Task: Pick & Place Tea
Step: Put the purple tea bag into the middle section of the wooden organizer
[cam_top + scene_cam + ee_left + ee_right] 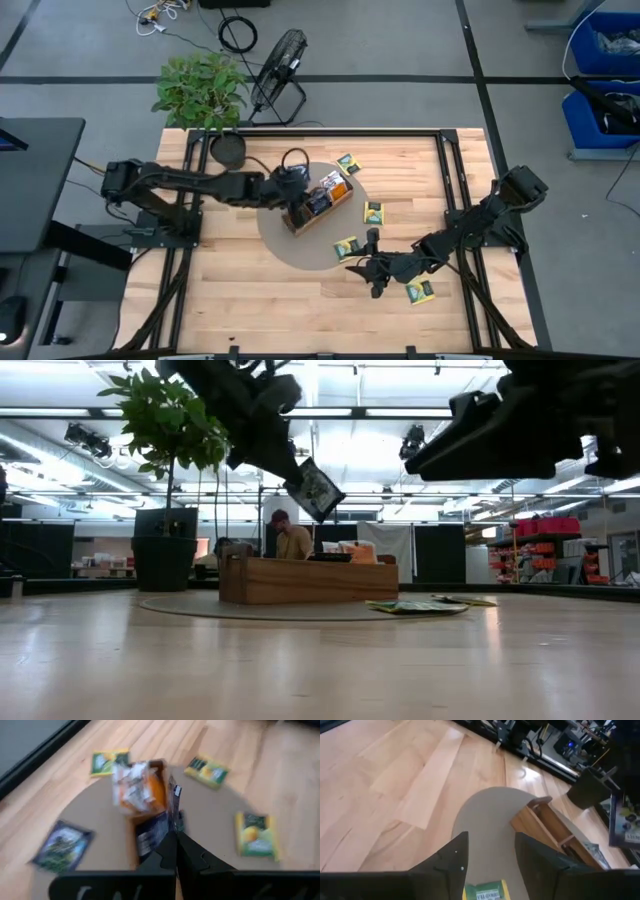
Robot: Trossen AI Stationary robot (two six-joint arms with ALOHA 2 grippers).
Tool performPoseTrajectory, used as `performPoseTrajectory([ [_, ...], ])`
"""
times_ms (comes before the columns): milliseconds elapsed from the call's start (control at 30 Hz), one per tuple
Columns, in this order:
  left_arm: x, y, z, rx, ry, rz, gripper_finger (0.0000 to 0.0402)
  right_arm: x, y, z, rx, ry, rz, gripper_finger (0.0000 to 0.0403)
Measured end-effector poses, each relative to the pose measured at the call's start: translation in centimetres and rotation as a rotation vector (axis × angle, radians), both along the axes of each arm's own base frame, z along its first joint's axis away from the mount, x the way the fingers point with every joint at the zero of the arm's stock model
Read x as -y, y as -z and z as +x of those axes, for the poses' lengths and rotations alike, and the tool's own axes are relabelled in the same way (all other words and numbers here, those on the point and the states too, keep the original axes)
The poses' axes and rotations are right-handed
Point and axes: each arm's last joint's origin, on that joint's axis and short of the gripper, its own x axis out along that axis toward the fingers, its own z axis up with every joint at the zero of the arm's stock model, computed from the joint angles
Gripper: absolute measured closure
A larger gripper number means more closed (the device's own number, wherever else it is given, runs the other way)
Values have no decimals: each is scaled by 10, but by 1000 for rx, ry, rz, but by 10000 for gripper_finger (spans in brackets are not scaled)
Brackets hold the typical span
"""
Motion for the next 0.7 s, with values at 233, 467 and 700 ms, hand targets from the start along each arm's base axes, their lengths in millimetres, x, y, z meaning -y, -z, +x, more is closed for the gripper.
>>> performPoseTrajectory([
  [233, -19, 4, 16, -187, -17, -12, 401, 1, 2, -2, -6, 19, 3, 234],
  [467, -27, 17, 36, -263, 35, -51, 401, 3, 4, -2, -24, 28, 2, 234],
  [700, -28, 15, 43, -362, 36, -73, 400, 5, 5, -1, -23, 41, -1, 234],
])
